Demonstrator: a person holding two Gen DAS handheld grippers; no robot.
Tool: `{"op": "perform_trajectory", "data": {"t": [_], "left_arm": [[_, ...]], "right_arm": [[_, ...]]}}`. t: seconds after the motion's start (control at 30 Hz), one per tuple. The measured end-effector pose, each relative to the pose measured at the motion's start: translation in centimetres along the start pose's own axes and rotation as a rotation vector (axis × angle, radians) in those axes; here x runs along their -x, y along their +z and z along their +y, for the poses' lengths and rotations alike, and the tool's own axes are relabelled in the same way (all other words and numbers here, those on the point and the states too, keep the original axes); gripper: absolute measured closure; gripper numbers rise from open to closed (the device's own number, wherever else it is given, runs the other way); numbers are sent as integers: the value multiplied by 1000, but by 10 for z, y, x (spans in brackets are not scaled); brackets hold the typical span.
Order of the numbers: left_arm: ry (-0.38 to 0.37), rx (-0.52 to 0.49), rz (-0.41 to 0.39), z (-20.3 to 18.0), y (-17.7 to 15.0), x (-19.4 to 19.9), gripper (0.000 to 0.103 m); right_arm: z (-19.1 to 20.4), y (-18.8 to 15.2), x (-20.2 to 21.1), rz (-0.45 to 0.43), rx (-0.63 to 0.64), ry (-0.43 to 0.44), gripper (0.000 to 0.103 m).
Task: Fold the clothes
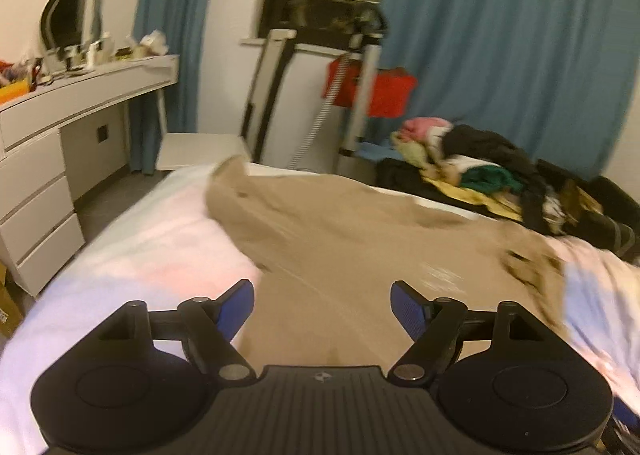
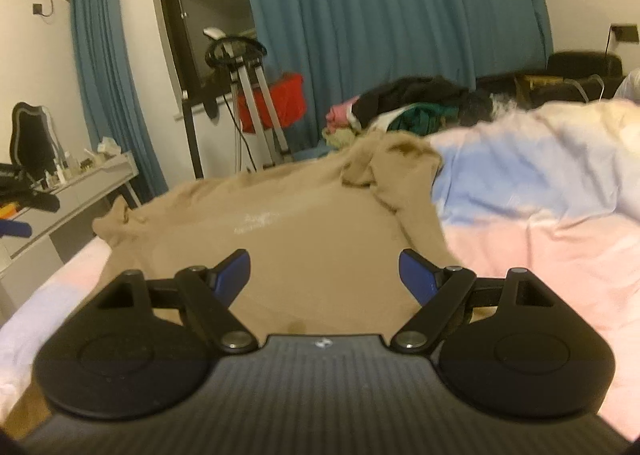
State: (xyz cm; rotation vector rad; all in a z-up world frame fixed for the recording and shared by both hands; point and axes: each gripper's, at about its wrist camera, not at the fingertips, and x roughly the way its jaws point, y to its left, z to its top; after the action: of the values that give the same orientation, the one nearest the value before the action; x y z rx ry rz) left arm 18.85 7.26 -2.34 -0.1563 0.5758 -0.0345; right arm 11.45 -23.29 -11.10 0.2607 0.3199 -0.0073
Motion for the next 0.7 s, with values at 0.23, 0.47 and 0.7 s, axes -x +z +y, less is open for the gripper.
{"op": "perform_trajectory", "data": {"t": [0.23, 0.47, 0.7], "left_arm": [[-94, -57, 50, -61, -57, 44, 23], [-79, -105, 26, -79, -84, 41, 16], [-50, -149, 37, -73, -110, 9, 16]], "right_arm": [[-8, 7, 38, -35, -1, -14, 20], [-14, 11, 46, -59, -17, -23, 20], [-24, 5, 23, -23, -49, -40, 20]]}}
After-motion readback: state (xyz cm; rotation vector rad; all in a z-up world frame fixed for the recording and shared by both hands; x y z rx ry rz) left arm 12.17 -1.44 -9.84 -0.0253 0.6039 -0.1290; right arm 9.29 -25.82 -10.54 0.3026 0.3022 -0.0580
